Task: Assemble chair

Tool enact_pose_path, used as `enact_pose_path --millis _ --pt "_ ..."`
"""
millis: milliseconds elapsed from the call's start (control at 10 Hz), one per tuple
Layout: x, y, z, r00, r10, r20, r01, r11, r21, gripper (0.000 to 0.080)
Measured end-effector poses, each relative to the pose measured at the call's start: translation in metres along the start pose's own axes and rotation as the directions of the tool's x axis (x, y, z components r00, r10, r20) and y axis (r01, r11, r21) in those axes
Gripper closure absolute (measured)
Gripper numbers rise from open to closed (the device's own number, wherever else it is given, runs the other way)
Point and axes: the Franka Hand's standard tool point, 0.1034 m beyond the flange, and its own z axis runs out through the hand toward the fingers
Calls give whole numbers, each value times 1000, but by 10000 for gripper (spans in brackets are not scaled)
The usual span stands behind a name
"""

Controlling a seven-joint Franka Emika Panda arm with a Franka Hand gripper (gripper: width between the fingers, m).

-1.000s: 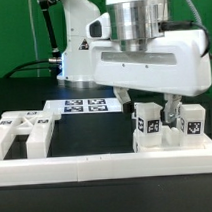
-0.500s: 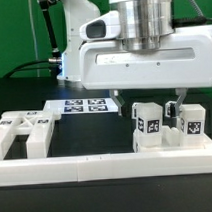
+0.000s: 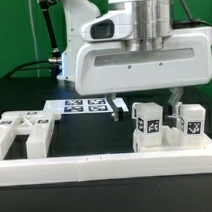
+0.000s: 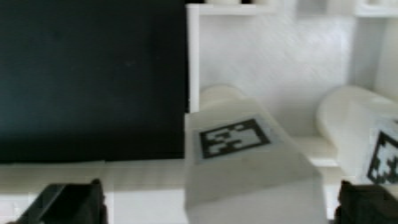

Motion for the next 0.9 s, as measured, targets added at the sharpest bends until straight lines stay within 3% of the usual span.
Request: enact_pose_path --millis 200,400,500,600,900 --pt "0 3 0 995 -99 3 99 995 -6 151" --pt "0 3 0 997 -78 3 78 997 -7 412" --pt "0 3 0 999 -54 3 54 998 -7 412" --pt "0 3 0 999 -45 3 45 999 -7 509" --pt "0 3 0 990 141 2 -141 990 -6 509"
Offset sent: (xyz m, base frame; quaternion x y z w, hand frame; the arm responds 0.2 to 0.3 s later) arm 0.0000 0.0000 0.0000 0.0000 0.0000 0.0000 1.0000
